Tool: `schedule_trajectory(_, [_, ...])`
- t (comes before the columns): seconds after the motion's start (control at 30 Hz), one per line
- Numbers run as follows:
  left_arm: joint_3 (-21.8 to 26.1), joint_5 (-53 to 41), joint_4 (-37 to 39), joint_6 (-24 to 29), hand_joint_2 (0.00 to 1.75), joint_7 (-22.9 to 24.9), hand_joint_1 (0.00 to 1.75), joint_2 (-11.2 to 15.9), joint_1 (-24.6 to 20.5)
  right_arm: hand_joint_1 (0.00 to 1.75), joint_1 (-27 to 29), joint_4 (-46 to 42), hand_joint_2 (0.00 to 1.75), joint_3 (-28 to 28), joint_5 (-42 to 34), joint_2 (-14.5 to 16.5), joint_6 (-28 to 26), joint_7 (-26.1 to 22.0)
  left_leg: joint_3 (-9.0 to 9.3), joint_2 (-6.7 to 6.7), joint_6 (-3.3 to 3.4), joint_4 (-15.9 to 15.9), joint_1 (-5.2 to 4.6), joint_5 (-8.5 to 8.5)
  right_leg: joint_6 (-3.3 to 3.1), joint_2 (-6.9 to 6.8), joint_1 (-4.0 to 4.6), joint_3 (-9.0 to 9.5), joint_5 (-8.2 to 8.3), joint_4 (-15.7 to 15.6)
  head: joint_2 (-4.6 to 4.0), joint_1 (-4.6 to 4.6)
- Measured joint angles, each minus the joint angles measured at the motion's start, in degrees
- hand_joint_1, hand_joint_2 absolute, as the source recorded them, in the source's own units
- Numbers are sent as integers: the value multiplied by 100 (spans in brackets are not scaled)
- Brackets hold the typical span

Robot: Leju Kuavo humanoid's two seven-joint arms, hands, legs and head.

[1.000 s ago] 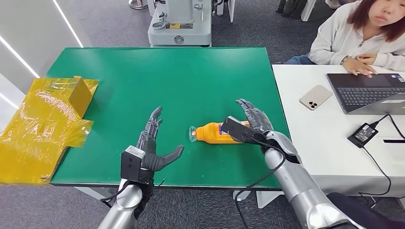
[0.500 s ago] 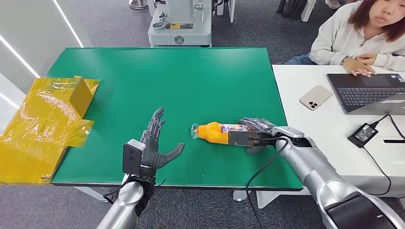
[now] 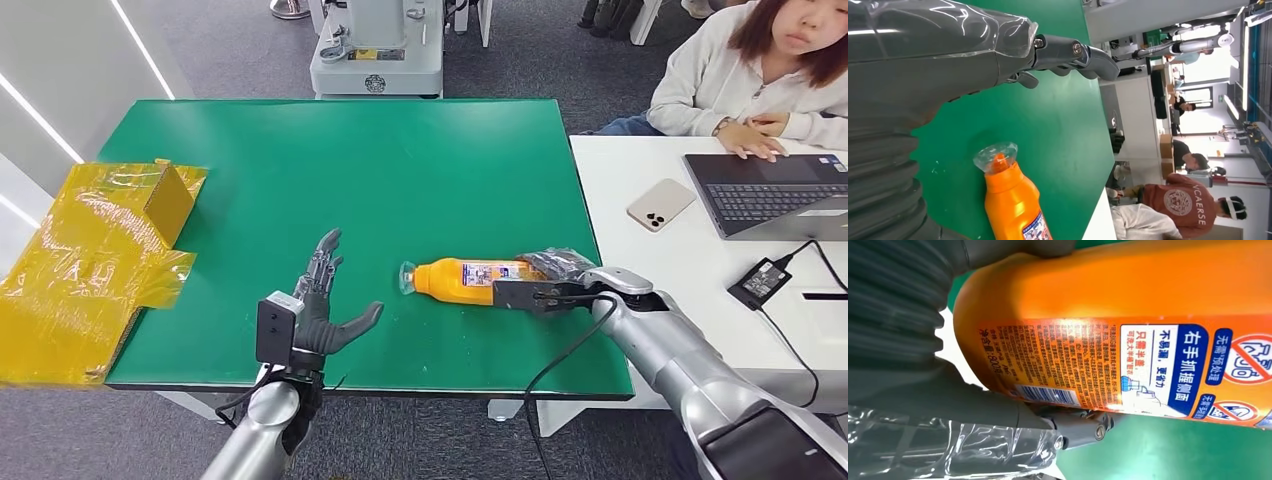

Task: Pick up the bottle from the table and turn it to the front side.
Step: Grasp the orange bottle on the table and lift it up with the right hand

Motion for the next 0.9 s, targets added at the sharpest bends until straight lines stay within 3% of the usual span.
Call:
schedule_trajectory(0.27, [0,-38,-1,37,175,-53,0,25,62,175,242,-138,175,73,-477,-14,-697,-271,-2,-2,0,0,0,0,1,-2,1,0,-1,0,0,0])
schedule_trajectory(0.53, [39,-103,-34,194,175,-131,0,57,196,175,923,-751,175,-350,-1492,47,-1391,-1023,-8,-9,0,-2,1,-2,2,-8,1,-1,-3,0,0,0])
schedule_trajectory(0.67, [86,-114,-83,266,175,-167,0,68,245,175,1427,-1314,175,-774,-2101,198,-1498,-1415,-8,-11,0,-4,1,-1,1,-11,2,-1,-4,1,0,-1])
schedule_trajectory(0.9, [95,-154,-98,256,175,-92,0,103,248,175,2116,-2008,175,-1359,-2684,614,-1760,-1697,-6,-10,-1,-5,1,-1,1,-10,2,-2,-5,1,0,1])
